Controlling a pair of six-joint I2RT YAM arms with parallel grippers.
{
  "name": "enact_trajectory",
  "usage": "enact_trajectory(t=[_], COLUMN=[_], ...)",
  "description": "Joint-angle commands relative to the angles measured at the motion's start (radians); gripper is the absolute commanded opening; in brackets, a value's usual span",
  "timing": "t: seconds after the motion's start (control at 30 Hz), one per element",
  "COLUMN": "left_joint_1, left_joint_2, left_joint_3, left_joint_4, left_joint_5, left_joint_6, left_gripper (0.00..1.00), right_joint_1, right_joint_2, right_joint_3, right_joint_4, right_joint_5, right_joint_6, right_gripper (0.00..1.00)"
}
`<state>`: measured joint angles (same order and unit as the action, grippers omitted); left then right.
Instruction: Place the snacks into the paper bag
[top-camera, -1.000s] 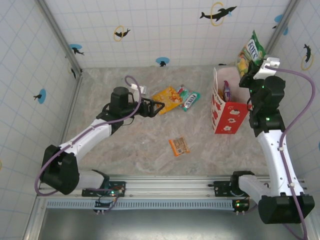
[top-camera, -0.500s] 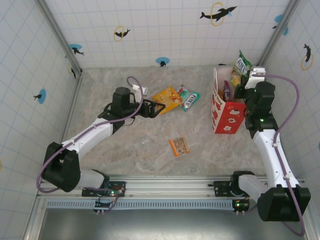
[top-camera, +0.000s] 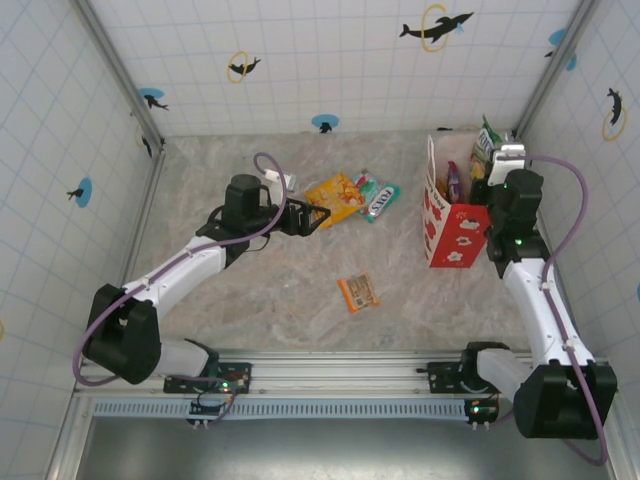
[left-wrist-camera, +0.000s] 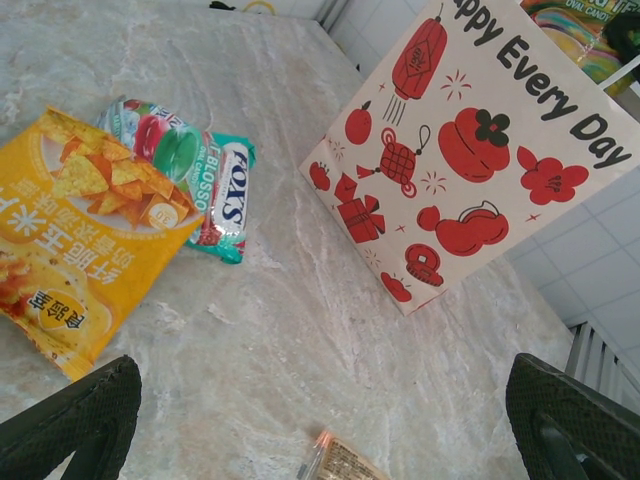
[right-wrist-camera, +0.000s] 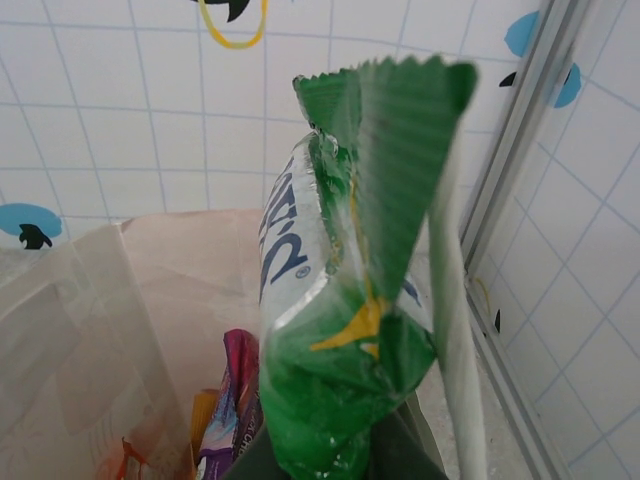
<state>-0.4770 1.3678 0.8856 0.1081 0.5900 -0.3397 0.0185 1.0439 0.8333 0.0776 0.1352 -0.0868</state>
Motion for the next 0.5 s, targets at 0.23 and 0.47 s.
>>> enact_trajectory(t=[0.23,0.47], left_joint_1=[-0.004,-0.004], left_joint_2=[-0.006,-0.001], left_joint_3=[0.021,0.029], left_joint_4=[-0.025,-0.031], left_joint_5=[-0.019,-0.025], left_joint_6=[0.030,0.028], left_gripper=[0.96,0.96], right_joint_1=[-0.008,-0.009], right_joint_2=[-0.047,-0.066], right_joint_3=[-0.012,-0.003], right_joint_4=[0.074,0.038], right_joint_5=[0.028,0.001], right_joint_6=[-0.013,0.002], right_gripper=[0.21,0.39])
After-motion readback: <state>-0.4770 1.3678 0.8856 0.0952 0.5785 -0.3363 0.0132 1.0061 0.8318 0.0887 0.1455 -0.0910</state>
